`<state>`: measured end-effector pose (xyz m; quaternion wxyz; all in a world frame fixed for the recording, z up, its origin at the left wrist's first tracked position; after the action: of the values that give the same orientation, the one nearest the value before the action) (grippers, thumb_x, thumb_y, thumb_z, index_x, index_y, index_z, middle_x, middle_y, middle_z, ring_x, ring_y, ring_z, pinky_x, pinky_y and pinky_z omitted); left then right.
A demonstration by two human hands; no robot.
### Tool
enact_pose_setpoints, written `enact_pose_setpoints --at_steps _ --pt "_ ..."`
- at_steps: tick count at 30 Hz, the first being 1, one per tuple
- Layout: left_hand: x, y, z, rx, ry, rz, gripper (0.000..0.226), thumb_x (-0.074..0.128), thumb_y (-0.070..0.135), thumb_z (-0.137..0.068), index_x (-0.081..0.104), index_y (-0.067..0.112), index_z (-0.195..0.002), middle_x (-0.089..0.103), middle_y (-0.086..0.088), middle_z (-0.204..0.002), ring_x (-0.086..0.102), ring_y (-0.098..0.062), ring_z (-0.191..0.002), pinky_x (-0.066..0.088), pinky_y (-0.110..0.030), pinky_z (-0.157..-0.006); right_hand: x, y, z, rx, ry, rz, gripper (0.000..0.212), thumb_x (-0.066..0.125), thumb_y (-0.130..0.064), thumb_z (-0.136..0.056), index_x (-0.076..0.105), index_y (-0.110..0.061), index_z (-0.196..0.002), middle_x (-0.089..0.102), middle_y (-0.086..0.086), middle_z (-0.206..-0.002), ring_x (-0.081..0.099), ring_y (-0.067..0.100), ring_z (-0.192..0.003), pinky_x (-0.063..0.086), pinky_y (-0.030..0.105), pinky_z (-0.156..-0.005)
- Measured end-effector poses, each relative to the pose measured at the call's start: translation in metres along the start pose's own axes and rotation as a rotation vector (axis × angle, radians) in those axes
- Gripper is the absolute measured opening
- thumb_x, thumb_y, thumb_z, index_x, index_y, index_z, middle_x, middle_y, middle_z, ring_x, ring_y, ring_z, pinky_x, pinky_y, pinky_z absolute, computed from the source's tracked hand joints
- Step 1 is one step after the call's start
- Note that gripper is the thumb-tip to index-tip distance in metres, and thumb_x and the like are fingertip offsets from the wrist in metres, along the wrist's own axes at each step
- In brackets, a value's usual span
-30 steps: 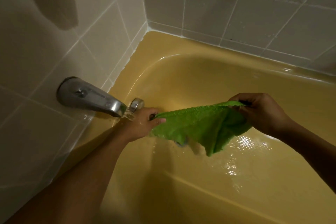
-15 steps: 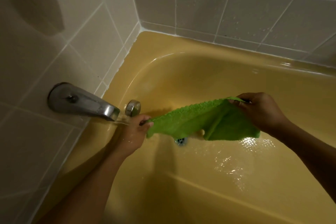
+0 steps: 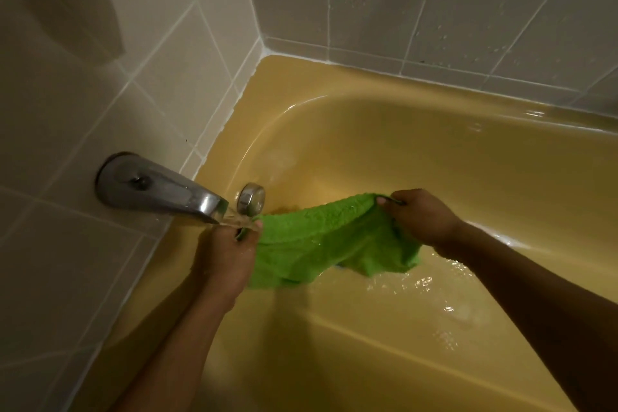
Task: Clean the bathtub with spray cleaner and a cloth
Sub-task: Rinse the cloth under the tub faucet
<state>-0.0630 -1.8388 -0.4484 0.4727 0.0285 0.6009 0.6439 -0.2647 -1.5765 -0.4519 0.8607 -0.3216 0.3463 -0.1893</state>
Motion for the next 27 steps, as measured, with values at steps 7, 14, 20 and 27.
enact_pose_setpoints --at_steps 7,14,20,27 --pt "-0.018 -0.013 0.006 -0.112 0.052 0.243 0.009 0.072 0.012 -0.094 0.076 0.016 -0.088 0.075 -0.001 -0.082 0.067 -0.018 -0.075 0.052 -0.031 -0.067 0.092 -0.051 0.000 -0.098 -0.186 -0.077 0.024 0.064 -0.024 -0.101 0.072 -0.005 -0.088 0.062 0.012 -0.073 0.051 0.020 -0.059 0.043 0.032 -0.057" --pt "-0.030 0.002 0.009 -0.060 -0.031 0.022 0.006 0.067 0.012 -0.098 0.071 0.012 -0.094 0.070 0.000 -0.081 0.062 -0.011 -0.071 0.041 -0.012 -0.050 0.164 -0.121 0.006 -0.399 -0.270 0.282 0.032 0.061 -0.042 -0.088 0.079 -0.024 -0.106 0.067 0.013 -0.111 0.058 0.035 -0.107 0.049 0.041 -0.094" --pt "-0.033 0.017 -0.001 0.087 -0.247 -0.210 0.011 0.071 0.011 -0.094 0.075 0.021 -0.091 0.075 0.005 -0.084 0.068 -0.005 -0.080 0.055 -0.029 -0.073 0.165 -0.138 0.001 -0.456 -0.273 0.217 0.024 0.064 -0.004 -0.090 0.079 -0.012 -0.106 0.075 0.012 -0.102 0.064 0.024 -0.091 0.047 0.031 -0.078" --pt "-0.045 0.037 -0.006 0.258 -0.110 -0.411 0.013 0.074 0.012 -0.093 0.074 0.007 -0.105 0.070 0.002 -0.088 0.064 -0.021 -0.089 0.032 -0.015 -0.064 0.154 -0.139 -0.005 -0.567 -0.300 0.411 0.015 0.071 -0.014 -0.092 0.078 -0.010 -0.105 0.075 0.008 -0.099 0.065 0.021 -0.089 0.049 0.032 -0.078"
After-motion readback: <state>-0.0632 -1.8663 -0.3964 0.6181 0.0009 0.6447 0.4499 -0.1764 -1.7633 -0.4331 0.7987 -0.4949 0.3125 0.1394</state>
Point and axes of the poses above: each hand's wrist, its own z-axis away from the middle knuckle, its own x-axis out of the palm, y = z × x, the point moved 8 cm from there along -z, towards the middle knuckle
